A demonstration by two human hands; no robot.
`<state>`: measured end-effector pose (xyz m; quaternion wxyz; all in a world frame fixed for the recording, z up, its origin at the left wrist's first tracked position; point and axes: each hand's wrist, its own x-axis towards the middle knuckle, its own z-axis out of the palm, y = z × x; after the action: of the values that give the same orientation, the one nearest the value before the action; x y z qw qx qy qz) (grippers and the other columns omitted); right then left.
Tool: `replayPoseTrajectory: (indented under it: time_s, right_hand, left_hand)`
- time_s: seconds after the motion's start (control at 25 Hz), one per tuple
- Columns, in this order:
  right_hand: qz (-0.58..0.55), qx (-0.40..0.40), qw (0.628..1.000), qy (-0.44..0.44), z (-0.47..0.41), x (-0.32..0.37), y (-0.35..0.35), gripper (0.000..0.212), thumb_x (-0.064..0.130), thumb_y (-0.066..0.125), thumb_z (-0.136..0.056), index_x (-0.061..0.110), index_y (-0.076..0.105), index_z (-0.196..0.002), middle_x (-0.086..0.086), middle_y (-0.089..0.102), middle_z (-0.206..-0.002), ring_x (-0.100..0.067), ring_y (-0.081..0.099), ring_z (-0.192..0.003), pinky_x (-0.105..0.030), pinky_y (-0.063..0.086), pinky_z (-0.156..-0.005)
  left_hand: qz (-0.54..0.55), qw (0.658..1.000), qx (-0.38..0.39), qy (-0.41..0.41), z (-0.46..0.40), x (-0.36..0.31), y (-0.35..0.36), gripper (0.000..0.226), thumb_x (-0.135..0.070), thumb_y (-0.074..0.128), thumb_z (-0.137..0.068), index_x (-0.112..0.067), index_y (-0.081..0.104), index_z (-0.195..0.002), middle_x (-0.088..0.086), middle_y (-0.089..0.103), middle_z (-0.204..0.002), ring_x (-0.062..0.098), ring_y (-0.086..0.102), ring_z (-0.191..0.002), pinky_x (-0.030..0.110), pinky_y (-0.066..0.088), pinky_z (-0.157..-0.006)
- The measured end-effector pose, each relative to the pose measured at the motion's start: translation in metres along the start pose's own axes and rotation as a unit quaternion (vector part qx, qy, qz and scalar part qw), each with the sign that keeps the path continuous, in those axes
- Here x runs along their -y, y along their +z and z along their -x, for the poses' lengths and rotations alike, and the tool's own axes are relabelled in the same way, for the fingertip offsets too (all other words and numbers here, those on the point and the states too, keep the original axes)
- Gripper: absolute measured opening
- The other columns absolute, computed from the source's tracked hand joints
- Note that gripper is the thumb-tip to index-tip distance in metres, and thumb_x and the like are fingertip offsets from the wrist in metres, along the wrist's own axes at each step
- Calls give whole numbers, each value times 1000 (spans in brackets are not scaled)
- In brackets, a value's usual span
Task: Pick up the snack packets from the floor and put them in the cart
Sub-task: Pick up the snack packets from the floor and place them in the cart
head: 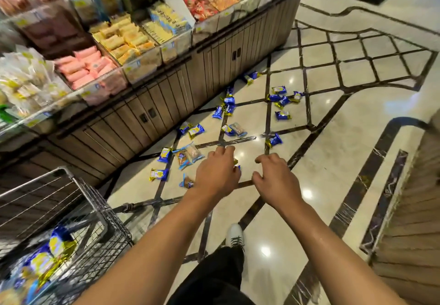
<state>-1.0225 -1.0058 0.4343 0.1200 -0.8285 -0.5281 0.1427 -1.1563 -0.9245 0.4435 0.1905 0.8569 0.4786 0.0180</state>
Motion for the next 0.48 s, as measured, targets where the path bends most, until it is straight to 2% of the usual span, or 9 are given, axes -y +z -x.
replayPoseTrajectory:
  time_s: [0.16, 0.48]
  right_hand:
    - [14, -2, 1000, 5, -67, -33, -21, 37, 31, 53, -92, 23, 55, -128, -1, 53, -123, -21, 48, -118, -37, 50, -83]
    - [25, -7, 999, 32, -154, -103, -64, 41, 31, 50, -94, 22, 52, -134, -2, 53, -130, -21, 47, -120, -38, 48, -91]
  left_hand:
    - [6, 1000, -3, -12, -70, -24, -5, 51, -34, 52, -95, -20, 39, -142, 6, 50, -138, 28, 49, -123, 42, 46, -86]
    - [-13, 1000, 19, 9, -180, -83, -2, 56, -33, 54, -92, -20, 37, -143, 8, 49, -137, 29, 47, -122, 42, 46, -91]
